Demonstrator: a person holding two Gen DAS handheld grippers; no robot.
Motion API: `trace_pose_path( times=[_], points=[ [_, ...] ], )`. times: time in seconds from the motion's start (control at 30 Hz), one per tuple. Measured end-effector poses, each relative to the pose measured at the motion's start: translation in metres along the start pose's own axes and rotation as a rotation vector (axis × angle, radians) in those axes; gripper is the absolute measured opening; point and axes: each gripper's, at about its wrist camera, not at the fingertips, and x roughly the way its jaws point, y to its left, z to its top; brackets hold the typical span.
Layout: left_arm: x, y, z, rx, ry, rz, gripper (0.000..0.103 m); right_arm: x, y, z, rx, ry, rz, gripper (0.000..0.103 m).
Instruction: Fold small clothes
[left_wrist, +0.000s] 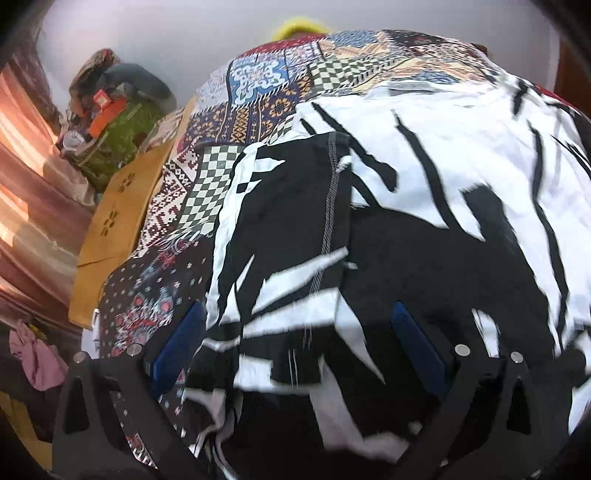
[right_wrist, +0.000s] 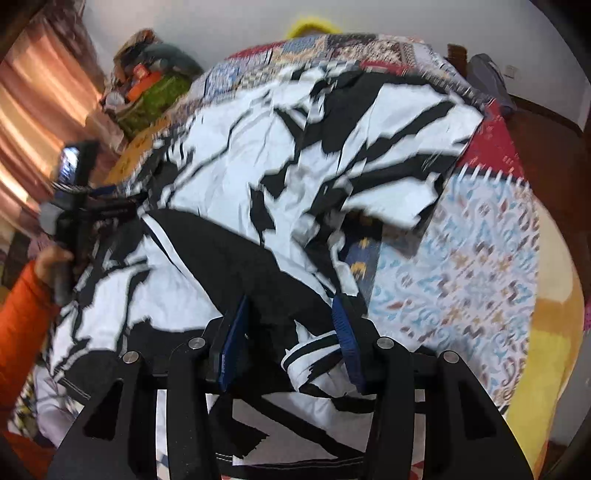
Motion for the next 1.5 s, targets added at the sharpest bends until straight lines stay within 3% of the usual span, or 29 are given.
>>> trace_pose_path(
  times=[0.07, 0.13, 0.2, 0.43, 0.67, 0.77, 0.83, 0.9, 1.1, 1.27, 1.5],
  points=[
    [0.006, 0.003, 0.007, -0.02, 0.016, -0.013, 0.103, -0.01, -0.006, 0.007, 0.018, -0.048, -0.021, 0.044],
    [0.007, 0.003, 0.011, -0.023, 0.021, -0.016, 0.103, -0.019, -0.017, 0.016, 0.048, -0.104, -0.061, 0.057],
    [0.003, 0.003, 0.012, -0.006, 0.02, -0.014, 0.1, -0.023, -0.03, 0.024, 0.069, -0.15, -0.123, 0.061],
    [-0.038, -0.002, 0.006, 0.029, -0.066, -0.074, 0.1, -0.006, -0.077, 0.06, 0.166, -0.195, -0.2, 0.061],
    [-0.066, -0.016, 0.003, 0.063, -0.128, -0.096, 0.1, 0.022, -0.089, 0.089, 0.174, -0.185, -0.241, 0.06],
    [-0.068, -0.021, 0.003, 0.059, -0.133, -0.099, 0.1, 0.028, -0.095, 0.093, 0.193, -0.184, -0.235, 0.047],
    [-0.068, -0.021, 0.005, 0.039, -0.127, -0.113, 0.1, 0.029, -0.095, 0.096, 0.187, -0.188, -0.251, 0.022],
    [-0.065, -0.022, 0.007, 0.028, -0.121, -0.115, 0.1, 0.028, -0.092, 0.098, 0.175, -0.185, -0.255, 0.01],
    [-0.063, -0.022, 0.005, 0.023, -0.123, -0.114, 0.1, 0.001, -0.084, 0.105, 0.093, -0.253, -0.358, 0.007],
    [-0.065, -0.015, 0.002, 0.011, -0.126, -0.117, 0.1, -0.036, -0.077, 0.115, 0.123, -0.326, -0.299, 0.007],
    [-0.076, -0.005, 0.0, -0.027, -0.137, -0.148, 0.1, -0.039, -0.005, 0.133, -0.024, -0.35, -0.213, 0.007]
  ],
)
